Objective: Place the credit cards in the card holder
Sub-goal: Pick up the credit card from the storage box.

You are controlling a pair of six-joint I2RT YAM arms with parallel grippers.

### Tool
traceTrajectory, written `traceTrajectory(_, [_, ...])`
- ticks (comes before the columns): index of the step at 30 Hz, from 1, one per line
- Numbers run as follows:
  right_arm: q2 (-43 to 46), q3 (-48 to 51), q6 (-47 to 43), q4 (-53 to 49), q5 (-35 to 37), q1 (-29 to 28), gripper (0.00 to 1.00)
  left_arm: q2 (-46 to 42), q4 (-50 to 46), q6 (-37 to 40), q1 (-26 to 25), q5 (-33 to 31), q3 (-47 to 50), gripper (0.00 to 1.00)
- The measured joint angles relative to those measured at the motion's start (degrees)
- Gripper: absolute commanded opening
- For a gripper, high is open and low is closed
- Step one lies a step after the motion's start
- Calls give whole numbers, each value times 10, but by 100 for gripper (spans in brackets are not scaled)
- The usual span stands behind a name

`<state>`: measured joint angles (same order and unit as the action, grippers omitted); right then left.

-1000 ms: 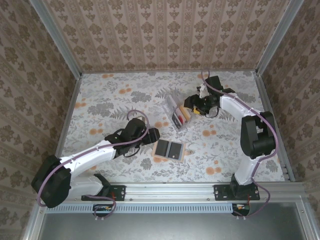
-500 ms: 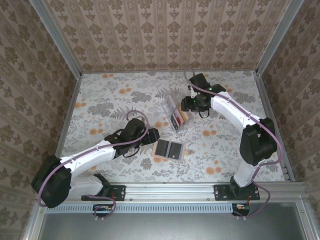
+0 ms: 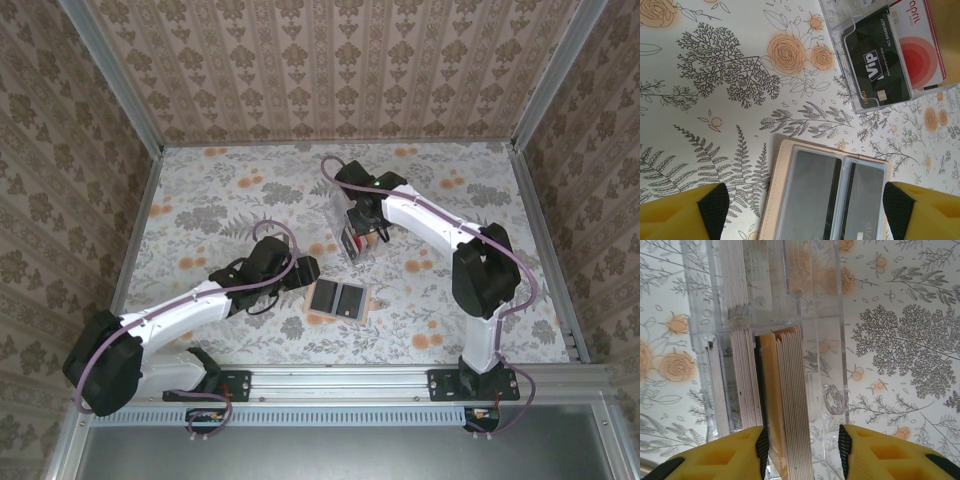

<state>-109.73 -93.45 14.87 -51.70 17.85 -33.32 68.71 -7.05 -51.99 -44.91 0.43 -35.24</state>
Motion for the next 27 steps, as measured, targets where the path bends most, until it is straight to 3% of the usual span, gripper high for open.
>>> traceTrajectory(19, [-46, -15, -14, -12, 137, -40, 42, 0, 0, 0, 0, 0, 0, 85])
traceTrajectory(27, [-45, -15, -18, -12, 152, -40, 31, 0, 0, 0, 0, 0, 0, 85])
